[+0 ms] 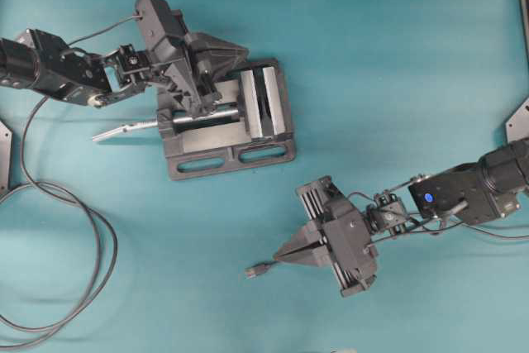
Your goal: Insert the USB cable into the fixed female connector.
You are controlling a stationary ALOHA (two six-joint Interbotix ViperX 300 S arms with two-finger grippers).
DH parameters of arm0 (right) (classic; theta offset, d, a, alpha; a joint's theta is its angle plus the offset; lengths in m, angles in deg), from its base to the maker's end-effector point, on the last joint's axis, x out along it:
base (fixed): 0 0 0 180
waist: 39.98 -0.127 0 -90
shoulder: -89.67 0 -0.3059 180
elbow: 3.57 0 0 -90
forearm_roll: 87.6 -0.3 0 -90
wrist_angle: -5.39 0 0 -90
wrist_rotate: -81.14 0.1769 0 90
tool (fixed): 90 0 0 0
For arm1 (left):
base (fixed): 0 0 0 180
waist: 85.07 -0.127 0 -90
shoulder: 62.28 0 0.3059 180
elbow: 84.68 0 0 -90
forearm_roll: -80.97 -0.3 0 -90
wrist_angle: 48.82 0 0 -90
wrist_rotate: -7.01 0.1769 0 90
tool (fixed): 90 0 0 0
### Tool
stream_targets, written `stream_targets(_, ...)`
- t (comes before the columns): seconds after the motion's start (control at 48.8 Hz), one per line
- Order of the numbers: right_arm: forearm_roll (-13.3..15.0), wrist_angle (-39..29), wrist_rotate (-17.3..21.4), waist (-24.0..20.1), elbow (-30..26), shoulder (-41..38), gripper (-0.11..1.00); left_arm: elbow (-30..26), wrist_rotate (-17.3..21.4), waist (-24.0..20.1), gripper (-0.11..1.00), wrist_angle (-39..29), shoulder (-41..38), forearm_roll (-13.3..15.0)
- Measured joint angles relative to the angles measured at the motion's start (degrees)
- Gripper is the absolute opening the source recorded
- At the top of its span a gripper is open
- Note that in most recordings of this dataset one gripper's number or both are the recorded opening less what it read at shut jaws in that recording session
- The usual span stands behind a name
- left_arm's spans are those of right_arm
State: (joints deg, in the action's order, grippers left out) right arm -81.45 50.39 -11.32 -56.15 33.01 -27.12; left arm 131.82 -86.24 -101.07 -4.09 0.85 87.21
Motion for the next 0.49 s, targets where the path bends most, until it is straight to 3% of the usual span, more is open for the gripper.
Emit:
stream_targets(0.123, 0.0, -0.3, 0.1, -0.1, -0.4, -0.2, -0.01, 0.2, -0.2, 1.2, 0.14, -0.3, 0.4, -1.0)
stream_targets(0.307, 0.0, -2.5, 0.4, -0.4, -1.1, -0.3, -0.01, 1.4, -0.1, 2.5, 0.07, -2.4, 1.9, -1.2)
stream_targets(0.492, 0.0, -4.0, 3.1, -0.4, -2.1, -0.3, -0.01, 3.3, -0.2, 4.5, 0.09, -2.6, 5.7, -1.2)
